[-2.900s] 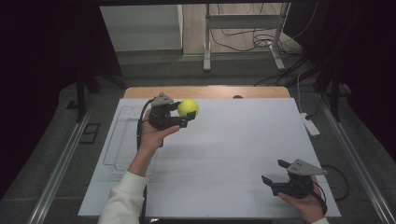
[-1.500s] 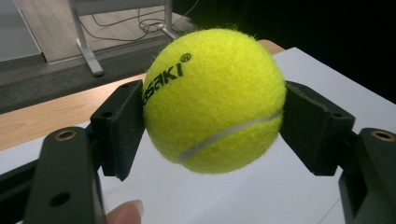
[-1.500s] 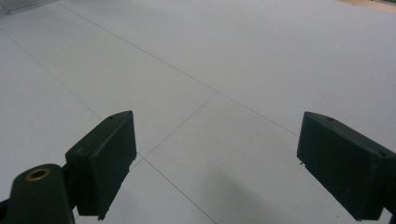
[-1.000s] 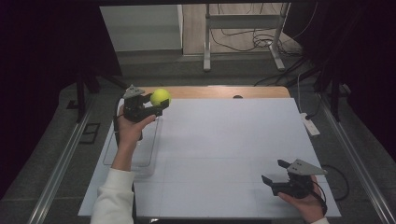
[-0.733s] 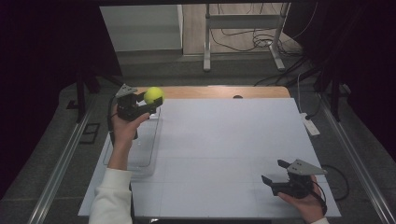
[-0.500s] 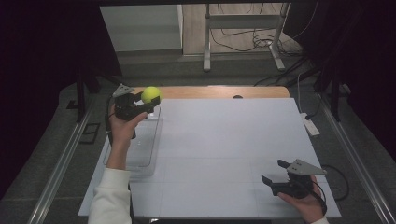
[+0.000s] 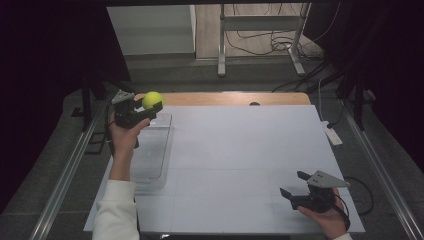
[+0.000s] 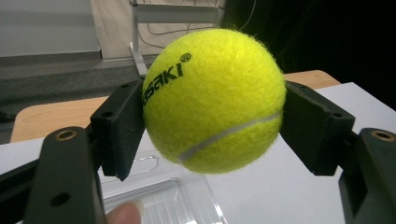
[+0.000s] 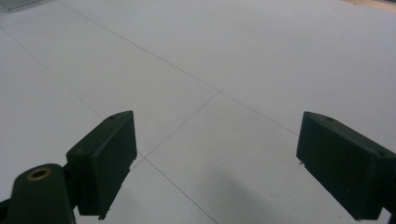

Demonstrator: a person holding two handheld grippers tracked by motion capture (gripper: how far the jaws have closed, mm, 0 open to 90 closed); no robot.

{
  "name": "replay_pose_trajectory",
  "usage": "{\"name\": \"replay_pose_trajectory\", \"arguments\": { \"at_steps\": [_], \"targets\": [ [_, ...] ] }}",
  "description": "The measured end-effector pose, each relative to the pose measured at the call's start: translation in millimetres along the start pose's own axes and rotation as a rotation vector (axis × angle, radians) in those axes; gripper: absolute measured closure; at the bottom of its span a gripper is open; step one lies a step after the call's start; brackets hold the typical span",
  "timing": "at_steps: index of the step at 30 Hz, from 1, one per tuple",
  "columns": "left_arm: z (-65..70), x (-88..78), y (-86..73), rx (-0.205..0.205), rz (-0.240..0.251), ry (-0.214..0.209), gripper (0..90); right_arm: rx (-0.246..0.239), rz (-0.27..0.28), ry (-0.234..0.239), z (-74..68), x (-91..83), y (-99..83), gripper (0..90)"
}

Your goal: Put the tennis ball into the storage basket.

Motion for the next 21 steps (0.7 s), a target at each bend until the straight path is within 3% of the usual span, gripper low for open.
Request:
{"name": "replay_pose_trajectory", "arguments": {
  "at_steps": [11,21],
  "targets": [
    [-20.8,-3.3,-5.5,-0.016,-0.012,0.058,27.1,-0.001,-0.002,0.003,-0.7,1.4,0.3,12.5],
    [-43.3,1.0,-22.4,-0.032,-0.058,0.122,27.1,-0.001,-0.004,0.009,-1.3,3.3,0.3,12.5]
  ]
}}
Point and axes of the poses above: each handheld gripper's, and its own axes: x roughly forward along the jaws, y roughly out of its top, z roughly to its right, the point moved 8 cm from there along x, roughly forward along the jaws, and after that the axes turned 14 degrees about z, right-handed, at the moved point
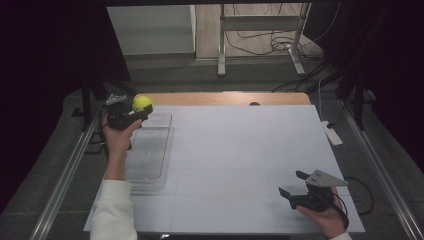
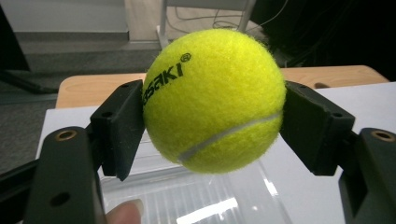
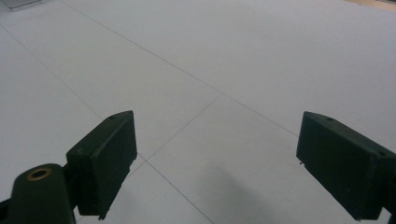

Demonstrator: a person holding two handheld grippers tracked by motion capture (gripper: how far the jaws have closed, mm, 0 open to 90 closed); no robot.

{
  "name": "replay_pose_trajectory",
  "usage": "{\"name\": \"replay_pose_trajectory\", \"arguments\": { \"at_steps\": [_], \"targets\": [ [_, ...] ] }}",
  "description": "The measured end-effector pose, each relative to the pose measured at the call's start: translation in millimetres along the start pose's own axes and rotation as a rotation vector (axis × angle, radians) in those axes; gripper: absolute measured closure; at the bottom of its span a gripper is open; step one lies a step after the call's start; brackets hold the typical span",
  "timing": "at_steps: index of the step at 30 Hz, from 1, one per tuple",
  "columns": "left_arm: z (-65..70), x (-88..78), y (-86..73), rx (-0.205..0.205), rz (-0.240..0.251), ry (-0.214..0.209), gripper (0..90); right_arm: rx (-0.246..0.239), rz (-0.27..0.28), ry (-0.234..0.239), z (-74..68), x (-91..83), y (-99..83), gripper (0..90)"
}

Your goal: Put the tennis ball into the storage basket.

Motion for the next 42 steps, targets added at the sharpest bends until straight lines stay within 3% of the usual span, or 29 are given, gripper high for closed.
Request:
{"name": "replay_pose_trajectory", "arguments": {
  "at_steps": [5,15,23,42],
  "targets": [
    [-7.5,2.5,-5.8,0.021,-0.027,0.046,27.1,-0.002,-0.001,-0.004,0.9,-0.3,-0.2,12.5],
    [-13.6,6.0,-12.5,0.001,-0.049,0.060,27.0,-0.002,-0.001,-0.002,0.8,0.0,-0.4,12.5],
    [-21.0,12.0,-24.4,0.000,-0.104,0.082,27.1,-0.002,-0.003,-0.005,1.3,-0.2,-0.7,12.6],
    [-35.2,21.2,-45.3,-0.018,-0.175,0.106,27.0,-0.004,-0.003,-0.005,1.4,-0.1,-0.8,12.5]
  ]
}}
Point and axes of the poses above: each handheld gripper's, and its own axes: x roughly forward along the jaws, y roughly out of its top, z roughly to its right, the point moved 8 cm from there along x, roughly forward along the jaws, and after that the axes turned 14 degrees about z, right-handed, at the moved point
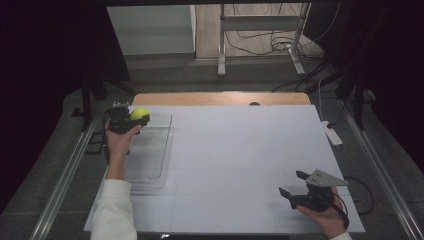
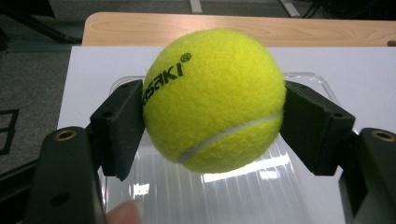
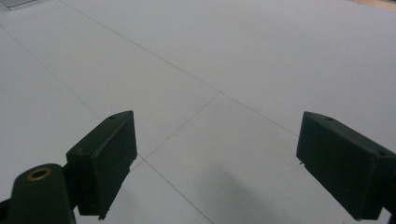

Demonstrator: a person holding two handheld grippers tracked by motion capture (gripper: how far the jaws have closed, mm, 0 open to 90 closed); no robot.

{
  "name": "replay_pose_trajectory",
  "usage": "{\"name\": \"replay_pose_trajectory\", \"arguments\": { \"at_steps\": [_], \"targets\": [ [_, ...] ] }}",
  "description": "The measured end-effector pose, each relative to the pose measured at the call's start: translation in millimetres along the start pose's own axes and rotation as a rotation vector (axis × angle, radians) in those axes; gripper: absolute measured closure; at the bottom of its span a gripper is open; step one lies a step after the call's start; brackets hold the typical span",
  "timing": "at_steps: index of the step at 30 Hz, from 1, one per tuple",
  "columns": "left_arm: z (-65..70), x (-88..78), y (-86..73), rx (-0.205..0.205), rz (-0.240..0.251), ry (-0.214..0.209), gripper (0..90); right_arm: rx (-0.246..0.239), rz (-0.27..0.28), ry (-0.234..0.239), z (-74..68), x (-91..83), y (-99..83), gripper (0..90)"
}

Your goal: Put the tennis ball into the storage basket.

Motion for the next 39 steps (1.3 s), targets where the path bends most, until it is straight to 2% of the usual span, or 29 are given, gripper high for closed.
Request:
{"name": "replay_pose_trajectory", "arguments": {
  "at_steps": [4,17,22,28,35,39],
  "targets": [
    [-1.6,2.2,-2.7,-0.004,-0.010,0.007,27.0,0.001,0.001,0.004,-0.4,0.3,0.0,12.5],
    [-5.9,7.3,-10.5,0.025,-0.048,0.046,27.0,0.001,0.001,0.002,-0.5,0.2,0.1,12.6],
    [-6.3,9.4,-15.4,0.063,-0.084,0.062,27.0,0.001,0.001,0.002,-0.5,0.2,0.1,12.6],
    [-5.0,12.0,-20.3,0.096,-0.117,0.072,26.8,0.000,0.001,0.002,-0.3,0.2,0.1,12.6],
    [-4.3,10.8,-20.8,0.098,-0.121,0.065,26.9,0.000,0.001,0.000,-0.1,0.1,0.0,12.6],
    [-2.8,8.7,-22.5,0.108,-0.139,0.063,26.8,-0.001,0.001,-0.003,0.1,-0.4,0.3,12.6]
  ]
}}
Point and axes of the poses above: each handheld gripper's, and its own axes: x roughly forward along the jaws, y roughly out of its top, z roughly to its right, the point moved 8 cm from there along x, roughly forward along the jaws, and after that the axes turned 14 degrees about z, right-handed, at the moved point
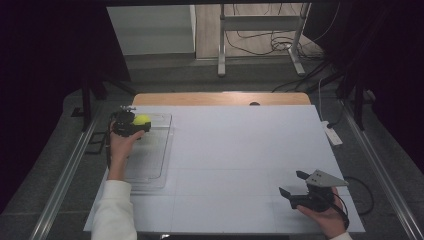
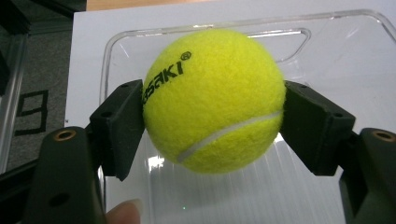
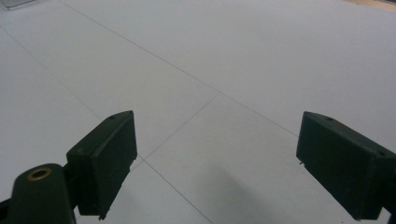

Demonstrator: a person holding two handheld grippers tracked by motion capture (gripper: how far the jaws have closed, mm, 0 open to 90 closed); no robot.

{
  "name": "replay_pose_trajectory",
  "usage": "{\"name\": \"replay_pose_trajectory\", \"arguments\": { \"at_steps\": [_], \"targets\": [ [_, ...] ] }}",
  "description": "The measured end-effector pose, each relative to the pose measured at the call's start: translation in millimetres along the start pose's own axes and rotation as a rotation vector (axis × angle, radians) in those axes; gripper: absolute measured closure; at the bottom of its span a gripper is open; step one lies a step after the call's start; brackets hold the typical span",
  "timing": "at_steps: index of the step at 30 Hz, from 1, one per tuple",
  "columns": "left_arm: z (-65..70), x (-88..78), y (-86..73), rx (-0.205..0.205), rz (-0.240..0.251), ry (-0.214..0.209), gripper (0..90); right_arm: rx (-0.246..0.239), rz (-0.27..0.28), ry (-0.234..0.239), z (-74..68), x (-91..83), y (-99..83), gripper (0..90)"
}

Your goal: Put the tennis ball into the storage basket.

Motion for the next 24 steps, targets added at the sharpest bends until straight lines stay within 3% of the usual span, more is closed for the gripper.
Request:
{"name": "replay_pose_trajectory", "arguments": {
  "at_steps": [6,11,24],
  "targets": [
    [0.8,2.5,-7.0,0.055,-0.047,0.018,26.9,0.001,0.000,0.000,0.1,0.0,0.0,12.6],
    [2.5,6.1,-11.9,0.062,-0.074,0.017,26.8,0.001,0.001,0.000,0.0,0.0,0.1,12.7],
    [5.0,11.4,-17.5,0.140,-0.113,0.049,26.5,0.001,0.000,0.002,-0.1,0.2,-0.1,12.6]
  ]
}}
Point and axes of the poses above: each handheld gripper's, and its own axes: x roughly forward along the jaws, y roughly out of its top, z roughly to its right, the point moved 8 cm from there along x, roughly forward along the jaws, and after that the axes turned 14 degrees about z, right-handed, at the moved point
